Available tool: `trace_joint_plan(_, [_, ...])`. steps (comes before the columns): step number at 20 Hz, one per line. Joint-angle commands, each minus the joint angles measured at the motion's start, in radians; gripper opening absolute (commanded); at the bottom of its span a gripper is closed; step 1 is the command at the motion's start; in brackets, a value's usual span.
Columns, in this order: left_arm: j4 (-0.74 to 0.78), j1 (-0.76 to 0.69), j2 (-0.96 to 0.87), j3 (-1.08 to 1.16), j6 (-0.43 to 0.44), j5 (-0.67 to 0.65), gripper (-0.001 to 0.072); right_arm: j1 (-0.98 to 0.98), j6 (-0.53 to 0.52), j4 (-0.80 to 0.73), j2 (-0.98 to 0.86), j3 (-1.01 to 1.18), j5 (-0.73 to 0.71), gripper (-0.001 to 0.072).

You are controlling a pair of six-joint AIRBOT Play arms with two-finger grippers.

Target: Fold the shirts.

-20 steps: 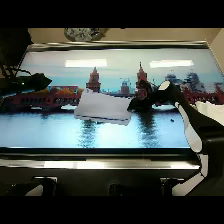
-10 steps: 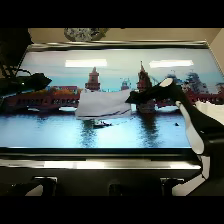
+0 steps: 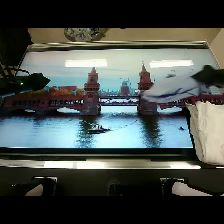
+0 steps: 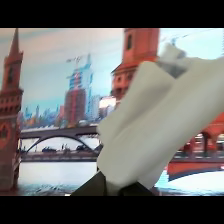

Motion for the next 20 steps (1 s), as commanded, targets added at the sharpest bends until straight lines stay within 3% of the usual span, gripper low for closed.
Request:
trace_joint_plan(1, [0.001,0.010,0.001,0.000,0.001,0.002,0.0027,-0.229,0.034,-0.021,0.096,0.004,0.085,0.0046])
trace_joint_plan(8, [0.000,0.034,0.001,0.000,0.001,0.008,0.0027,-0.566,0.033,-0.014,0.168,0.004,0.164,0.0047])
trace_joint_plan(11, [0.000,0.034,0.001,0.000,0.001,0.009,0.0027,-0.675,0.006,-0.019,0.187,0.004,0.307,0.0047])
trace_joint_plan(13, [0.000,0.034,0.001,0.000,0.001,0.024,0.0027,-0.701,-0.026,-0.138,0.187,0.002,0.484,0.0047])
trace_joint_plan(15, [0.000,0.033,0.000,0.000,0.000,0.042,0.0027,-0.686,-0.092,-0.377,0.189,-0.033,0.577,0.0047])
trace_joint_plan(17, [0.000,0.033,0.001,0.000,0.000,0.047,0.0027,-0.675,-0.090,-0.484,0.197,-0.121,0.574,0.0047])
trace_joint_plan(20, [-0.001,0.033,0.001,0.000,-0.003,0.045,0.0027,-0.675,-0.111,-0.490,0.197,-0.292,0.511,0.0047])
